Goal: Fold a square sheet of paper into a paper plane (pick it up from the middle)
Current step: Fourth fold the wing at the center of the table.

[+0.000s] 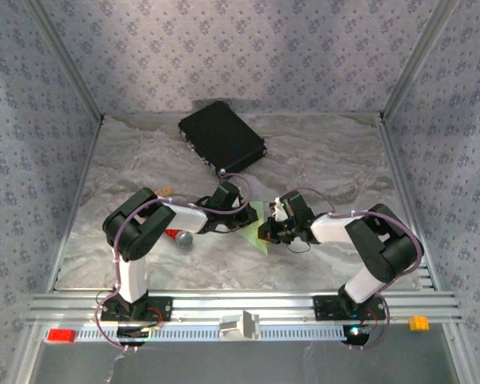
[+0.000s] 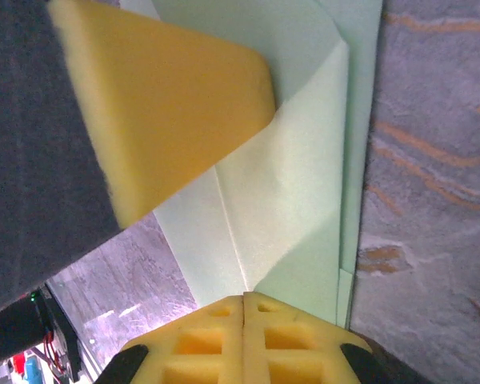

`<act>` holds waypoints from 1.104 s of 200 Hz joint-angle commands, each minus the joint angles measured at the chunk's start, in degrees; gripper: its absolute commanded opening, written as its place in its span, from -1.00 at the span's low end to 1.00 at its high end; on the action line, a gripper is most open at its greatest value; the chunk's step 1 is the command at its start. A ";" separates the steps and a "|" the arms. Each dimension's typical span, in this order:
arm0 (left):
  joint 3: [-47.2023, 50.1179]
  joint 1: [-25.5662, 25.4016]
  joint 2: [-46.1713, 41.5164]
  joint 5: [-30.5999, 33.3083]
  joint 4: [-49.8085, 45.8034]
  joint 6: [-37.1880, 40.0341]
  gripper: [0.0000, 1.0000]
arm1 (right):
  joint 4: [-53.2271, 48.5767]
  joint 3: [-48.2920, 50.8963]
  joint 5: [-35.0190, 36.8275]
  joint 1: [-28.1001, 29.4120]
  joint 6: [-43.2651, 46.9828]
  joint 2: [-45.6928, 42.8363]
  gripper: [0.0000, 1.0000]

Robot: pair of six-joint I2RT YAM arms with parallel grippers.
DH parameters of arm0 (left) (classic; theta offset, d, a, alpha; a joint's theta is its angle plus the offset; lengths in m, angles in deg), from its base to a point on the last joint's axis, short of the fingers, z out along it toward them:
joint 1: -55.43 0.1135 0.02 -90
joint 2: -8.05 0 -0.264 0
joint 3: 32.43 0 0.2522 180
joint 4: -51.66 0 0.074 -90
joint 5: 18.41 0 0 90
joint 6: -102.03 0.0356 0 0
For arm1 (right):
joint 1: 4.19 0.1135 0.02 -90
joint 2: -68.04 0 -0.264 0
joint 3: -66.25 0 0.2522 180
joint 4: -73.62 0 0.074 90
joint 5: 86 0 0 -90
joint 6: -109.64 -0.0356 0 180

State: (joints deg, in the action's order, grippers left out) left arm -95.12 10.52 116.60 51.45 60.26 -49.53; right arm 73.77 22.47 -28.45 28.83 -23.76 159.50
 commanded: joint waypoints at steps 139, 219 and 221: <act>-2.37 -3.63 -2.66 1.19 -8.36 2.44 -0.86 | -5.39 2.47 -2.62 -3.43 4.26 2.42 -1.00; -3.10 -0.79 0.87 4.04 -8.84 1.39 -0.88 | -6.18 4.33 -1.78 -3.19 4.91 2.59 -1.00; -3.19 -0.73 0.87 3.99 -8.90 1.43 -0.88 | -6.22 4.39 -1.75 -3.21 4.90 2.54 -1.00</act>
State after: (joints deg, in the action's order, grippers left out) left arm -97.13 7.92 115.86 52.93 54.06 -48.04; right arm 74.93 23.76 -33.39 25.77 -20.85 159.88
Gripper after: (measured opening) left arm 0.064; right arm 0.052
